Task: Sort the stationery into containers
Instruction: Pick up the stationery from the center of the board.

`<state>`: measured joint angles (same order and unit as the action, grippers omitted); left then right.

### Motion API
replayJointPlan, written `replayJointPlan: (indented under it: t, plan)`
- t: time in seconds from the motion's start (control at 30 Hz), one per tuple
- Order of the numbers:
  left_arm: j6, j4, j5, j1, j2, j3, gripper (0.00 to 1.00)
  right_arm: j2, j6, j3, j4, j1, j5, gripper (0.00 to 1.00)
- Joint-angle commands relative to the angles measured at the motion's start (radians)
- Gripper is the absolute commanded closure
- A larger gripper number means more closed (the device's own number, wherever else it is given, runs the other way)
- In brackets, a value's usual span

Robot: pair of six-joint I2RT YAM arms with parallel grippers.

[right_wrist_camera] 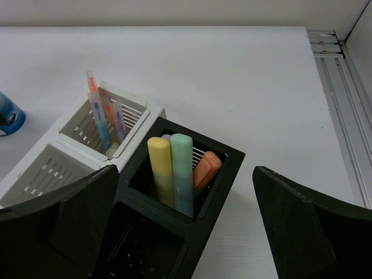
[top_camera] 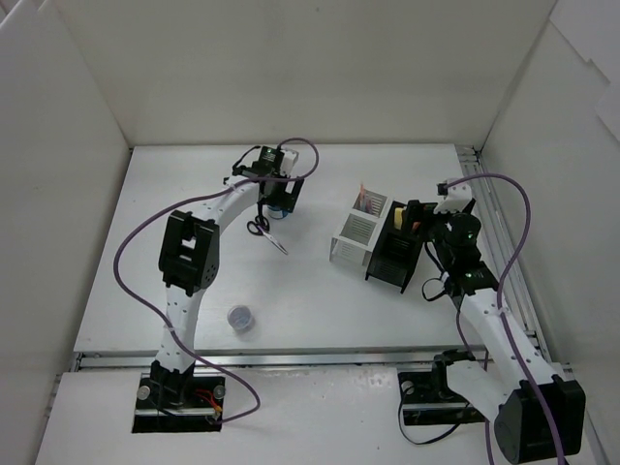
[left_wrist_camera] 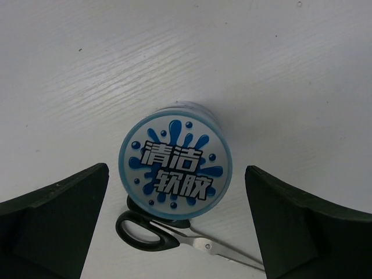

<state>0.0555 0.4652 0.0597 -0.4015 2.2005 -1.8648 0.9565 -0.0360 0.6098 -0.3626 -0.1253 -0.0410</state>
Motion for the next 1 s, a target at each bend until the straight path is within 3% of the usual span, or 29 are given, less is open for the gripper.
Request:
replayJointPlan:
  t: [0.0, 0.13, 0.2, 0.23, 0.4, 0.5, 0.6, 0.63, 0.97]
  plan:
    - [-0.029, 0.026, -0.055, -0.005, -0.004, -0.089, 0.0, -0.041, 0.004, 0.045, -0.041, -0.007, 0.036, 0.02]
    - [-0.026, 0.023, -0.051, -0.005, 0.021, -0.111, 0.03, -0.059, 0.007, 0.042, -0.027, -0.005, 0.038, 0.02]
    - [-0.026, 0.018, -0.037, -0.005, 0.025, -0.108, 0.14, -0.068, 0.007, 0.041, -0.024, -0.007, 0.036, 0.02]
    - [-0.023, 0.013, -0.028, -0.005, 0.022, -0.106, 0.25, -0.073, 0.005, 0.038, -0.022, -0.005, 0.038, 0.02]
    - [-0.022, -0.04, 0.0, -0.005, -0.011, -0.065, 0.37, -0.09, 0.007, 0.033, -0.019, -0.005, 0.036, 0.02]
    - [-0.031, -0.075, 0.031, -0.005, -0.025, -0.053, 0.5, -0.099, 0.008, 0.031, -0.012, -0.004, 0.035, 0.02]
    - [-0.048, -0.095, 0.037, -0.014, -0.054, -0.028, 0.74, -0.117, 0.012, 0.03, -0.007, -0.004, 0.036, 0.02]
    - [-0.051, -0.105, 0.035, -0.026, -0.085, -0.016, 0.77, -0.119, 0.012, 0.028, -0.007, -0.005, 0.038, 0.02]
    - [-0.083, -0.252, 0.002, -0.097, -0.37, 0.237, 0.84, -0.124, 0.004, 0.019, -0.013, -0.005, 0.023, 0.02]
